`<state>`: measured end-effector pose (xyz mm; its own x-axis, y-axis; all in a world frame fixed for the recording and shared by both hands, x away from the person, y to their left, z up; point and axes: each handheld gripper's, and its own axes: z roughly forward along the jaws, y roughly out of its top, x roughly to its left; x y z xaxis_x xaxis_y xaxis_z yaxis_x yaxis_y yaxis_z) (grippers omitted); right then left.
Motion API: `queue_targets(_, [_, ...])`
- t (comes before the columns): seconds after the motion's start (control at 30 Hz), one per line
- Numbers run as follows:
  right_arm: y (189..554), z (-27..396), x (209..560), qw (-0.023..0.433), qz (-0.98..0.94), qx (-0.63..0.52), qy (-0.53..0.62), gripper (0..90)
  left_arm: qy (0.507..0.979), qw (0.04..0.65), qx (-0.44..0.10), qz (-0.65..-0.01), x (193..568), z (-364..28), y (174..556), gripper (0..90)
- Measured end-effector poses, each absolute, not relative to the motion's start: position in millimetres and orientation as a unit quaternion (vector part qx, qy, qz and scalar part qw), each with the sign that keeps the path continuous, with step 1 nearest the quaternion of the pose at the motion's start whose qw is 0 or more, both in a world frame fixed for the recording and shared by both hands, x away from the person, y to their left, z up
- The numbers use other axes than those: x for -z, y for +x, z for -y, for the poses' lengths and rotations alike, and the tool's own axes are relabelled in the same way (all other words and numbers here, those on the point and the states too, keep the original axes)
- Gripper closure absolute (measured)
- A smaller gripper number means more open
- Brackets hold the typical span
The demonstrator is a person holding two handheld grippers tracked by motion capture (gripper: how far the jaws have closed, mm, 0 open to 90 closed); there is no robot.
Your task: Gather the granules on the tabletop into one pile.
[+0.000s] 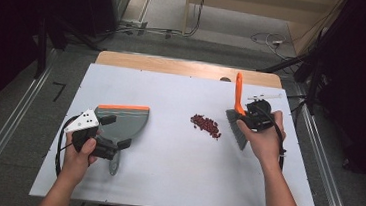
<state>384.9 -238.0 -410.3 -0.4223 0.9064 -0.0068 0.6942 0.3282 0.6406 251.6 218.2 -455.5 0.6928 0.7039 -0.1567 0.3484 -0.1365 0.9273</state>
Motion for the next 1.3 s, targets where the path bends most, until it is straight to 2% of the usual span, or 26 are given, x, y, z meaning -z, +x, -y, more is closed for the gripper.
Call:
queue_targets(0.6, [328.2,282.8,422.4,0.135,-0.802,-0.367,0.451,68.4,0.73,0.552,-0.177,-0.361,456.4,-218.8,250.1,0.0])
queue_targets(0.83, [312.7,293.2,428.0,0.13,-0.804,-0.385,0.434,68.3,0.729,0.552,-0.18,-0.363,458.0,-221.5,250.1,0.0])
queue_targets(1.3, [308.5,328.8,439.4,0.104,-0.791,-0.42,0.433,68.3,0.718,0.571,-0.196,-0.348,456.3,-220.9,244.2,0.0])
